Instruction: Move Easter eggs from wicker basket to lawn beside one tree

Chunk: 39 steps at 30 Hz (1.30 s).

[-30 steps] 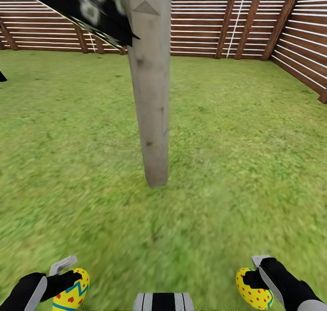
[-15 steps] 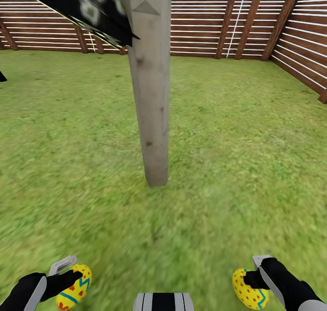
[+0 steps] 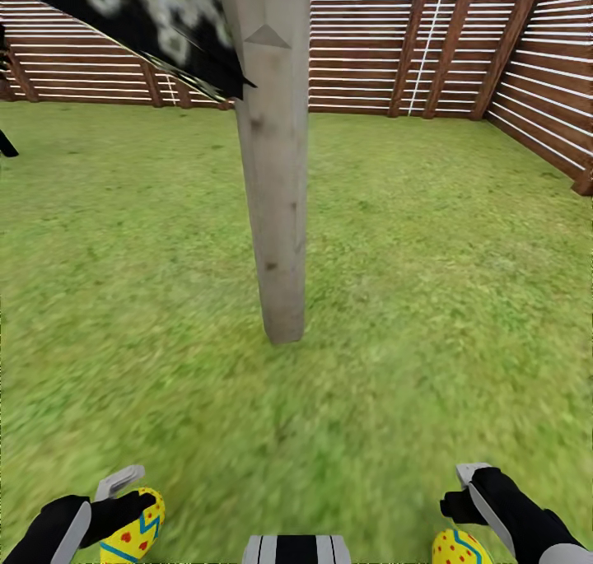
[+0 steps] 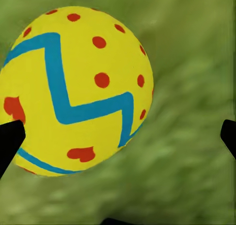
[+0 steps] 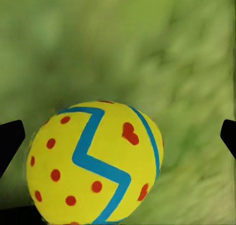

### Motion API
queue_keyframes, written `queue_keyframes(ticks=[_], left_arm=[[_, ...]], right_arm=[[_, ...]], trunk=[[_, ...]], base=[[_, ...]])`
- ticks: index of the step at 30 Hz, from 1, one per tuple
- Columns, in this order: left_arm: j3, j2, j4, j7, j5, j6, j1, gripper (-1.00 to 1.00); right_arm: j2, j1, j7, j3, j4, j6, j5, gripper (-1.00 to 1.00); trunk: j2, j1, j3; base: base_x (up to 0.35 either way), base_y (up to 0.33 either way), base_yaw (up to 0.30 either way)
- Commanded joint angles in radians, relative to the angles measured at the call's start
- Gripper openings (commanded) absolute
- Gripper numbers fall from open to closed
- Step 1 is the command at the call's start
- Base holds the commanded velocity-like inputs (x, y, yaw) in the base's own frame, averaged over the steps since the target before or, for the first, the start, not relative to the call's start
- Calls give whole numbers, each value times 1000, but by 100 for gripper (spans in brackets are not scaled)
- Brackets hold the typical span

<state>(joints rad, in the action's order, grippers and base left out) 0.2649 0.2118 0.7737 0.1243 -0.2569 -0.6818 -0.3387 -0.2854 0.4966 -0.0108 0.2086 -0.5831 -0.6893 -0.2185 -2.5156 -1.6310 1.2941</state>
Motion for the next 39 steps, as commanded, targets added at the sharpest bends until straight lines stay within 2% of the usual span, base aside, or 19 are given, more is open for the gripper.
queue_keyframes(ticks=[1, 29, 35, 37, 39], left_arm=[[2, -1, 1, 5, 1, -6, 0, 100], [2, -3, -5, 5, 1, -6, 0, 100], [5, -2, -3, 6, -1, -4, 0, 100], [10, -1, -2, 14, -17, -4, 0, 100], [12, 0, -3, 26, -55, -4, 0, 100]], right_arm=[[-1, 0, -1, 6, -1, -4, -4, 100], [0, 0, 0, 6, -1, -4, -5, 100], [0, 0, 0, 6, -1, -4, -4, 100], [0, 0, 0, 7, -1, -4, -4, 100], [0, 0, 0, 6, -1, -4, -4, 100]], trunk=[[0, 1, -3], [7, 13, -112], [8, 16, -135], [8, 17, -142], [9, 18, -150]], base=[[-270, 0, 0], [-306, 154, 0], [-240, 47, 0], [-264, 115, 0], [-112, 277, 0]])
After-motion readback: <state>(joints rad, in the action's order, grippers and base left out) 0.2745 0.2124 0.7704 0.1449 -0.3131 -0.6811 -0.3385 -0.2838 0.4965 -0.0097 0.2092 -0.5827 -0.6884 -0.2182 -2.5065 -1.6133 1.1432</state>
